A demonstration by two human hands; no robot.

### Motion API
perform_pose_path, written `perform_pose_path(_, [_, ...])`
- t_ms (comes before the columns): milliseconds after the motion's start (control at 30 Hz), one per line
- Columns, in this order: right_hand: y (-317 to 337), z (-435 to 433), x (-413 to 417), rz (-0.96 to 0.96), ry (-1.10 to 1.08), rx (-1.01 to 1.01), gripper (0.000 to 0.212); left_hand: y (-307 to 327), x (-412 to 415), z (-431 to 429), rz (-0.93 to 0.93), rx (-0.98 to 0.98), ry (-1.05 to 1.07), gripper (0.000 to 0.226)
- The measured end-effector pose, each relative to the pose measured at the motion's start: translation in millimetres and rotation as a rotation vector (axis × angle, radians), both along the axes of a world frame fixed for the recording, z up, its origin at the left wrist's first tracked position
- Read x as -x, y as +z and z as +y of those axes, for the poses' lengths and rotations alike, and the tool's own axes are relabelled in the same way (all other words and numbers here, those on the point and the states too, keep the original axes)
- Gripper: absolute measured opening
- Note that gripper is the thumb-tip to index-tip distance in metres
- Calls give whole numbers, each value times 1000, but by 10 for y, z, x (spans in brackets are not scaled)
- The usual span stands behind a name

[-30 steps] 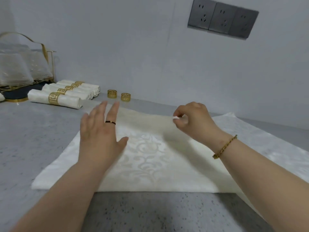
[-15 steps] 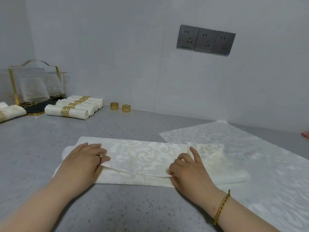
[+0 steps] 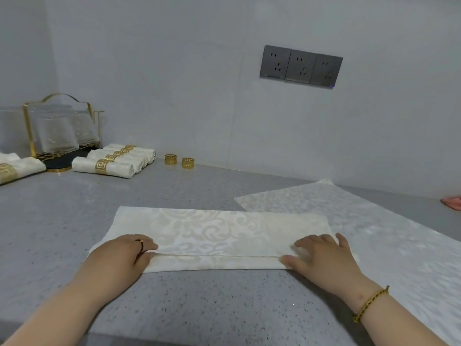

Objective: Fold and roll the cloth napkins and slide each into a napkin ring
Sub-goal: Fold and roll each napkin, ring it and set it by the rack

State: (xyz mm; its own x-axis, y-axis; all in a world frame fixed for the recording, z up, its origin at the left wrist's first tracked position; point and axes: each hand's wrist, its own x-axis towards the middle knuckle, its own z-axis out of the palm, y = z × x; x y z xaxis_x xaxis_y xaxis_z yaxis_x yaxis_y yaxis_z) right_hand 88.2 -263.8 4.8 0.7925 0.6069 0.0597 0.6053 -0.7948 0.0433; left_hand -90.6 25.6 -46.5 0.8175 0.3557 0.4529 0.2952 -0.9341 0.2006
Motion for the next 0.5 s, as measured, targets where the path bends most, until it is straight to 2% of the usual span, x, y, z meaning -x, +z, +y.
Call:
perform_pose_path(33, [43, 52, 27, -23, 41, -25, 81, 3, -6, 4, 3, 11, 15, 31])
perform_pose_path(67, [52, 120, 33, -43, 106, -44, 77, -6, -10, 9, 6, 16, 24, 30])
perform_pose_path(133, [44, 318, 106, -55, 279, -126, 52, 14, -6, -1, 23, 34, 28, 30])
perform_pose_path(233, [-34, 710, 286, 43, 492, -187, 41, 28, 0, -24, 4, 51, -9, 35])
perform_pose_path(333, [-113, 1037, 463, 170, 570, -297, 38, 82, 41, -82, -24, 69, -25, 87])
perform_pose_path(433, [-210, 1166, 498, 178, 638, -329, 37, 136, 82, -118, -45, 112, -3, 123])
perform_pose_path(500, [-265, 1158, 483, 176, 646, -370, 33, 151, 80, -128, -20, 92, 25, 134])
